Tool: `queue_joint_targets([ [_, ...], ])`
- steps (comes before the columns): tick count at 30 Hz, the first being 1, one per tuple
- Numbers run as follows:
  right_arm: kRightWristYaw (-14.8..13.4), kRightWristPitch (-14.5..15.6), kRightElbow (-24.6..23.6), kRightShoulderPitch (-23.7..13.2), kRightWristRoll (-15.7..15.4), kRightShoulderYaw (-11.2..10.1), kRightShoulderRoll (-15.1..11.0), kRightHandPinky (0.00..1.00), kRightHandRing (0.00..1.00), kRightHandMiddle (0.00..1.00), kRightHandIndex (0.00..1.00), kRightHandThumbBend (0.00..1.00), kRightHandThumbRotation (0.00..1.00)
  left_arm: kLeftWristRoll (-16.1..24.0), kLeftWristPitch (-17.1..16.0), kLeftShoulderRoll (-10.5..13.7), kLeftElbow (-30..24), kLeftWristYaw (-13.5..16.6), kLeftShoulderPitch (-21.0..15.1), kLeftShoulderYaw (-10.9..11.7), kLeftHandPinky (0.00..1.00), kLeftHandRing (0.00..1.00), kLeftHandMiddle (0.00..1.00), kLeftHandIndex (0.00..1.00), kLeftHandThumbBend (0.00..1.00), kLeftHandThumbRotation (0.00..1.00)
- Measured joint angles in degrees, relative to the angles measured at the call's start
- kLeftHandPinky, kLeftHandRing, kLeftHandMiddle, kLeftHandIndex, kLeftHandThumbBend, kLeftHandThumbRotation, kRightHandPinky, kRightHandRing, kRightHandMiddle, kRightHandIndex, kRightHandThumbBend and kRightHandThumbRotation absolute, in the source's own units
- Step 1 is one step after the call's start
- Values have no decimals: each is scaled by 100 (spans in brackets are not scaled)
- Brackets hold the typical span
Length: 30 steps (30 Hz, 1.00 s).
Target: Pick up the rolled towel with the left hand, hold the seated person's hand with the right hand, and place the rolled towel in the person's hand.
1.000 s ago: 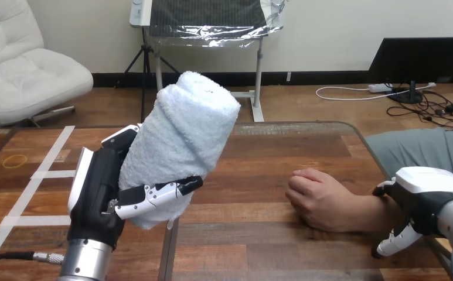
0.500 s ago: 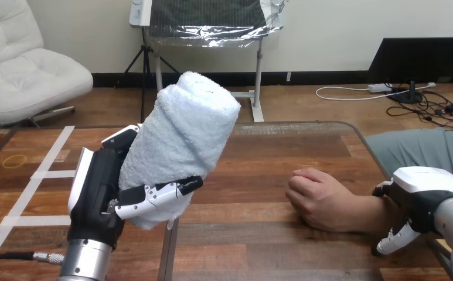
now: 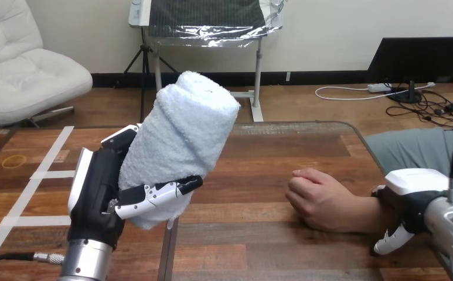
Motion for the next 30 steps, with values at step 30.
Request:
queue_joint_targets([
  [30, -769, -378, 799, -237, 97, 301, 3, 80, 77, 81, 79, 62, 25, 3, 1, -31, 1, 44, 19, 5, 42, 42, 46, 52, 65, 1],
])
